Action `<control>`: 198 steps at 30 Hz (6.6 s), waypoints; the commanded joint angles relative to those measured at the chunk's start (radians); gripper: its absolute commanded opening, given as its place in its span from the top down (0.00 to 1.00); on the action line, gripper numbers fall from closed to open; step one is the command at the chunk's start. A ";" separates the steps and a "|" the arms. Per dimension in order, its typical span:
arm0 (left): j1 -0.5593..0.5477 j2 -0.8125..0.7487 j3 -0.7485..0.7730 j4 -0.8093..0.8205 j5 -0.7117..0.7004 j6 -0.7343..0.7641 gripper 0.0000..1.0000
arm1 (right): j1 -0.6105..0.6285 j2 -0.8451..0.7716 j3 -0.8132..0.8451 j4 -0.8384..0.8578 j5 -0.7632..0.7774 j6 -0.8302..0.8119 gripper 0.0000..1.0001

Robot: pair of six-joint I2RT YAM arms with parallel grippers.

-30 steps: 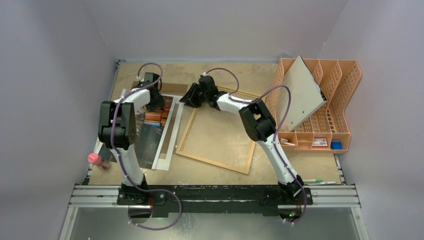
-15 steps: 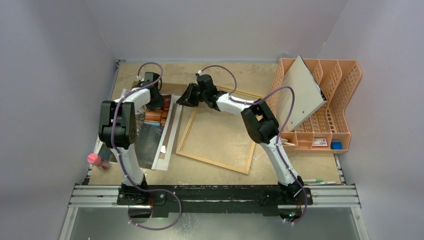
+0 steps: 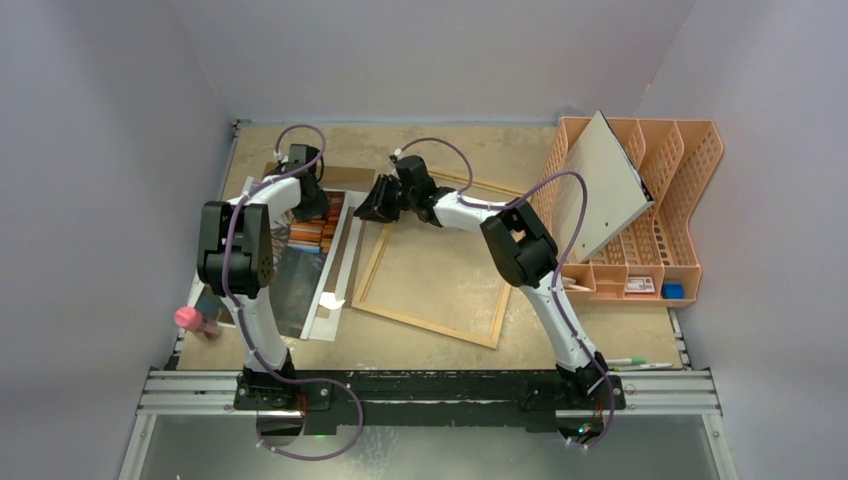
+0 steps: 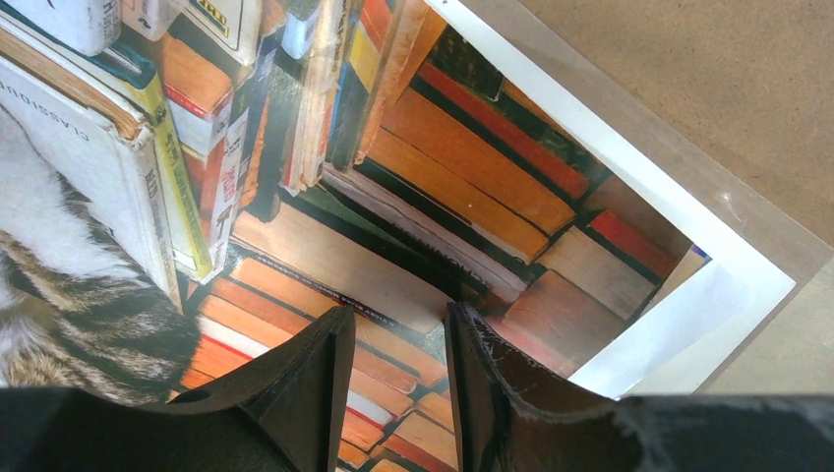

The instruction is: Put the photo into the frame

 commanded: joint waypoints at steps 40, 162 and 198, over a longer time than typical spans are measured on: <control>0.014 -0.212 0.122 -0.124 -0.028 0.057 0.20 | -0.017 -0.127 0.344 -0.481 0.139 -0.180 1.00; 0.031 -0.436 -0.382 2.006 1.121 -1.159 0.23 | -0.270 -1.088 -0.050 -0.089 -0.013 0.189 1.00; 0.117 -0.511 -0.153 1.703 1.168 -1.302 1.00 | -0.336 -1.245 -0.523 0.356 -0.244 0.080 0.24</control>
